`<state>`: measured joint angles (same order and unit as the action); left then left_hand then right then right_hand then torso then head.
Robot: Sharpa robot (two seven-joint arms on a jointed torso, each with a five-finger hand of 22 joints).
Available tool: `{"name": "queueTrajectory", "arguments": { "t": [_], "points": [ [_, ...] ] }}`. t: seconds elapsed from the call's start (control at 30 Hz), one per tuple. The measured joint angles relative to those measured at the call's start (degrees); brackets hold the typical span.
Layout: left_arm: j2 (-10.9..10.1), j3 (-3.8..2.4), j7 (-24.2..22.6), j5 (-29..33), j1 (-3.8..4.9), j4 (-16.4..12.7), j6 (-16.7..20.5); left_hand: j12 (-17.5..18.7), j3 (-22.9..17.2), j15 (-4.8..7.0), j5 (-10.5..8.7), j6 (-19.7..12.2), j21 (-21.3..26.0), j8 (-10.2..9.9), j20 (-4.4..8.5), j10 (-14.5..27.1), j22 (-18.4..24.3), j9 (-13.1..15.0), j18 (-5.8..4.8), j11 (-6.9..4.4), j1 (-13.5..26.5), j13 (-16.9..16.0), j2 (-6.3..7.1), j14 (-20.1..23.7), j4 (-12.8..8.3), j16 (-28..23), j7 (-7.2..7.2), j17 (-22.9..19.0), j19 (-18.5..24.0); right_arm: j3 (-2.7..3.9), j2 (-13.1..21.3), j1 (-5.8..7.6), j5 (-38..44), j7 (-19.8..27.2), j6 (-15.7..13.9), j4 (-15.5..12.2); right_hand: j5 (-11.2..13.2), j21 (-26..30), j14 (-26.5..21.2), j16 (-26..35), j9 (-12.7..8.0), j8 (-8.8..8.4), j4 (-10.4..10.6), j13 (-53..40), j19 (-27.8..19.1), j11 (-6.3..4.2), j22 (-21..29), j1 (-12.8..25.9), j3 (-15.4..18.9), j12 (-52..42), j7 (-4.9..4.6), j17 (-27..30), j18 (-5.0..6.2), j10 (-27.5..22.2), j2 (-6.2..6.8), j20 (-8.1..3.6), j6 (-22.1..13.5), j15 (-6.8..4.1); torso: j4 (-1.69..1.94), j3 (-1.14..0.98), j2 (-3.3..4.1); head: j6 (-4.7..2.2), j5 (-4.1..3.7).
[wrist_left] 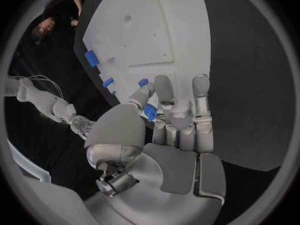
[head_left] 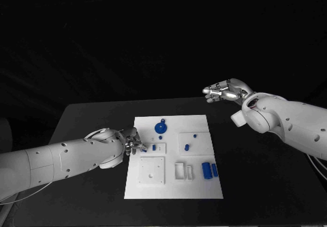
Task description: Assemble the parts on the task board
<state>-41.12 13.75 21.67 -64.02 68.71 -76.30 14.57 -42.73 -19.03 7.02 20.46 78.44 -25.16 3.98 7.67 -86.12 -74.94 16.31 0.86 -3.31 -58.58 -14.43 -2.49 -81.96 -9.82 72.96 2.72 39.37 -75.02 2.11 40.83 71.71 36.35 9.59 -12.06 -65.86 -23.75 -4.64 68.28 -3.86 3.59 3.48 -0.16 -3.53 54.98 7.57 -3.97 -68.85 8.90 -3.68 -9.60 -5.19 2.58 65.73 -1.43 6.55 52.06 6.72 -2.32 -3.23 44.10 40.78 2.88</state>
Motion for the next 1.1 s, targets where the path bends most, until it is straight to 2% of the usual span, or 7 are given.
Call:
{"name": "queueTrajectory", "arguments": {
  "t": [0.57,1.1],
  "points": [
    [-0.1,0.01,-2.1,0.7,-0.17,-0.1,4.4,0.0,-0.1,0.20,-0.02,0.1,-0.2,0.2,0.00,0.0,0.0,0.0,0.00,0.03,0.0,0.0,0.00,0.2,0.1,0.2,-0.09,0.2,0.0,0.00,0.0,-0.01,0.0,0.0,0.0,0.0,0.0,0.0,0.0,0.0,0.0,0.00,0.0,0.0,0.0,0.00,0.0,0.0,0.0,0.0,0.00,0.0,0.00,0.0,0.00,0.00,0.0,0.00,0.00,-0.02,-0.01,0.03,0.12],
    [0.2,0.02,-2.4,-1.1,-0.36,0.5,5.2,0.0,-0.2,0.11,-0.15,0.1,-0.5,0.0,0.00,0.0,0.0,0.0,0.00,0.04,-0.2,-0.1,0.22,0.3,0.2,0.2,-0.20,0.2,0.0,0.00,0.1,-0.01,0.0,0.0,0.0,0.0,0.0,0.0,0.0,0.0,0.0,0.00,0.0,0.0,0.0,0.00,0.0,0.0,0.0,0.0,0.00,0.0,0.00,0.0,0.00,0.00,0.0,0.00,-0.03,-0.04,-0.03,0.13,0.10]
  ]
}}
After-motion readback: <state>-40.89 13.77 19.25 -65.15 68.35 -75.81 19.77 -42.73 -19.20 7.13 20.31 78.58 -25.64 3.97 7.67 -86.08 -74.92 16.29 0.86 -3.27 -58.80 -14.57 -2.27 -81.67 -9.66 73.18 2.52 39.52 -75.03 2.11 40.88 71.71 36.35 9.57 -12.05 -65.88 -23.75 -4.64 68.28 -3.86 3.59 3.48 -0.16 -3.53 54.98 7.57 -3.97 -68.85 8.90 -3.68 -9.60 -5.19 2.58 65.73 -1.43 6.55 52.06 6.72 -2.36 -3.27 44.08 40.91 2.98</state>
